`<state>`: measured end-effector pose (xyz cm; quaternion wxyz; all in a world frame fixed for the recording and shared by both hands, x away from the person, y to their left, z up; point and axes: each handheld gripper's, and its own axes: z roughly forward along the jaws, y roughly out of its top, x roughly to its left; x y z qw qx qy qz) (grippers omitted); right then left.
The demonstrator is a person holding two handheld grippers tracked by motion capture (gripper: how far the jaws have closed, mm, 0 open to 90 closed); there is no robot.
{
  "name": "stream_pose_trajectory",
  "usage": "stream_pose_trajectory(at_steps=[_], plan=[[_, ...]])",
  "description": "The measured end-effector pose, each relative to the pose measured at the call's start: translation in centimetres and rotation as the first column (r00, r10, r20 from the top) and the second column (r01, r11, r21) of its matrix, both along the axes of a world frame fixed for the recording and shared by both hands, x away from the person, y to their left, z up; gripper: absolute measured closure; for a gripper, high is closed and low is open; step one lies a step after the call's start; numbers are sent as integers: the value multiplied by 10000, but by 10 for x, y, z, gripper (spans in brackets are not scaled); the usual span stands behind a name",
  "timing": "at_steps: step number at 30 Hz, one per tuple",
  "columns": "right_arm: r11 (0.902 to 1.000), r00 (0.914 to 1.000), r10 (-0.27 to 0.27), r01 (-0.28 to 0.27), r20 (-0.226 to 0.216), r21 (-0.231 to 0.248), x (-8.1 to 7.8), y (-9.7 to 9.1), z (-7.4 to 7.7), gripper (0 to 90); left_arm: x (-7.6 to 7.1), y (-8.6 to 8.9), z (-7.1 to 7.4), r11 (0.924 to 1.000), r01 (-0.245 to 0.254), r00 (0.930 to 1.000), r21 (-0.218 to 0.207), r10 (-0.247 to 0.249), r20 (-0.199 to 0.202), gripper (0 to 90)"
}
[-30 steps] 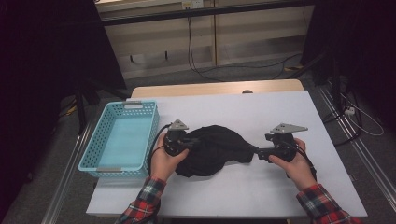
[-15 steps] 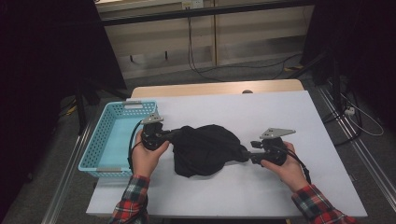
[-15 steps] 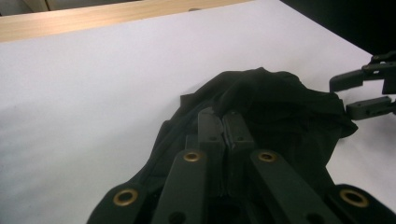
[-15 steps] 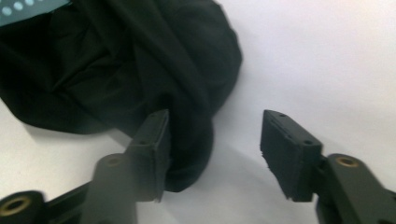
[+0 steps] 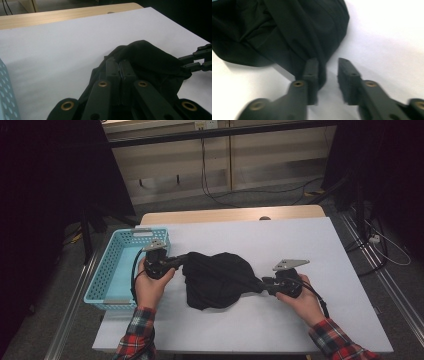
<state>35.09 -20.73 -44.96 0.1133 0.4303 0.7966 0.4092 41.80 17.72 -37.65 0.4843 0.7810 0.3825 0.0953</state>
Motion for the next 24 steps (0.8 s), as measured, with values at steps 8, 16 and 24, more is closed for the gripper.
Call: stream_pose_trajectory(at_steps=[8,16,24], plan=[[9968,9968,-527,489,598,633,-1,-29,22,900,-3,-5,2,9996,286,9996,-61,-286,16,884],[9846,9771,-1497,1334,1512,1127,-6,-70,55,900,-9,-27,7,9941,1010,9949,-407,-1011,-2,885],[9824,9799,-1543,1386,1262,1252,4,-71,43,900,-4,-29,5,9969,736,9973,-262,-734,93,885]])
